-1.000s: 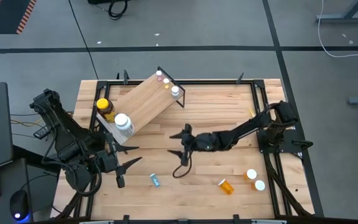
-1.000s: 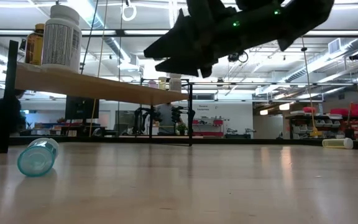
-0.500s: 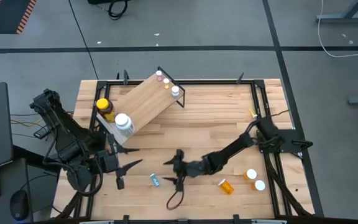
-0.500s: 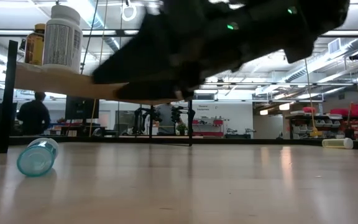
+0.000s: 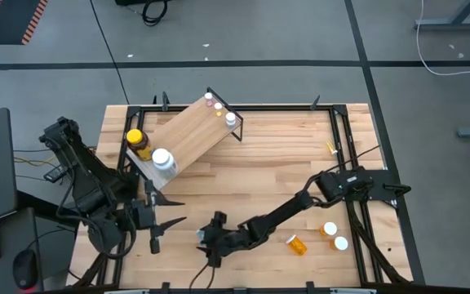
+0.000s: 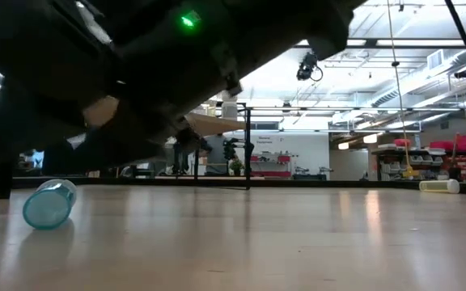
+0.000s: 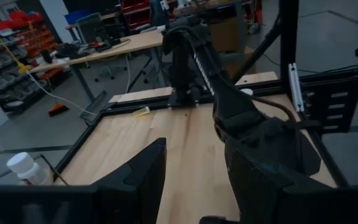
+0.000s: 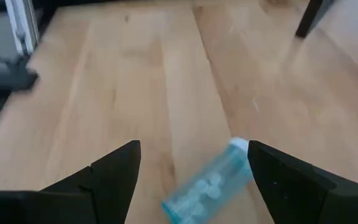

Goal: Pick and place medicine bottles onto shelf by color
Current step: Put the blue pill bottle on the shelf

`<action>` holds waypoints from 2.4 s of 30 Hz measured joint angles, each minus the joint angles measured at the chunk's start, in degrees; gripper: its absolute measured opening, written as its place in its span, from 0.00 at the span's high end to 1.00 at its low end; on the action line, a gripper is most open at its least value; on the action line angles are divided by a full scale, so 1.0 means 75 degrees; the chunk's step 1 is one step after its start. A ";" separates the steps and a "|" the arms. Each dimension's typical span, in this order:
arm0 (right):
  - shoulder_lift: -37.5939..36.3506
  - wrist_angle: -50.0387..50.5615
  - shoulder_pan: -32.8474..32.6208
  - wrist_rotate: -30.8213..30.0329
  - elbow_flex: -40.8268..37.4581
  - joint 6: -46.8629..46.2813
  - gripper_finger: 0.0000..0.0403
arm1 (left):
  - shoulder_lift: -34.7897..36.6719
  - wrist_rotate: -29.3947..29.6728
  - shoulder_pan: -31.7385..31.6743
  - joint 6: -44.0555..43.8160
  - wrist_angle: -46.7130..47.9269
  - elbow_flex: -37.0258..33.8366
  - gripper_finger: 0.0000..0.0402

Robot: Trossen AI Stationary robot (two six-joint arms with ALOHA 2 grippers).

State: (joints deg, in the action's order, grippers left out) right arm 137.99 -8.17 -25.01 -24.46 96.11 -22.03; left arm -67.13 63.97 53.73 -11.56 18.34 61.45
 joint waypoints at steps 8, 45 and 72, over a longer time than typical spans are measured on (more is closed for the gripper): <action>0.0047 0.0354 -0.0020 -0.0291 0.0042 -0.1075 0.24 | 0.0000 -0.0036 0.0192 -0.0182 -0.0005 0.0000 0.57; 0.0065 0.0870 0.0436 0.0503 0.0042 -0.0656 0.31 | 0.0000 -0.0033 0.0280 -0.0378 -0.0004 0.0000 0.57; 0.0045 0.0994 0.0625 0.0585 0.0185 0.0162 0.31 | 0.0000 -0.0032 0.0280 -0.0377 -0.0002 0.0000 0.57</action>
State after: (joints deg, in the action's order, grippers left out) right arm 138.32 -0.72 -20.32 -20.08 97.49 -20.81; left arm -67.13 63.73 55.83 -14.39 18.32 61.45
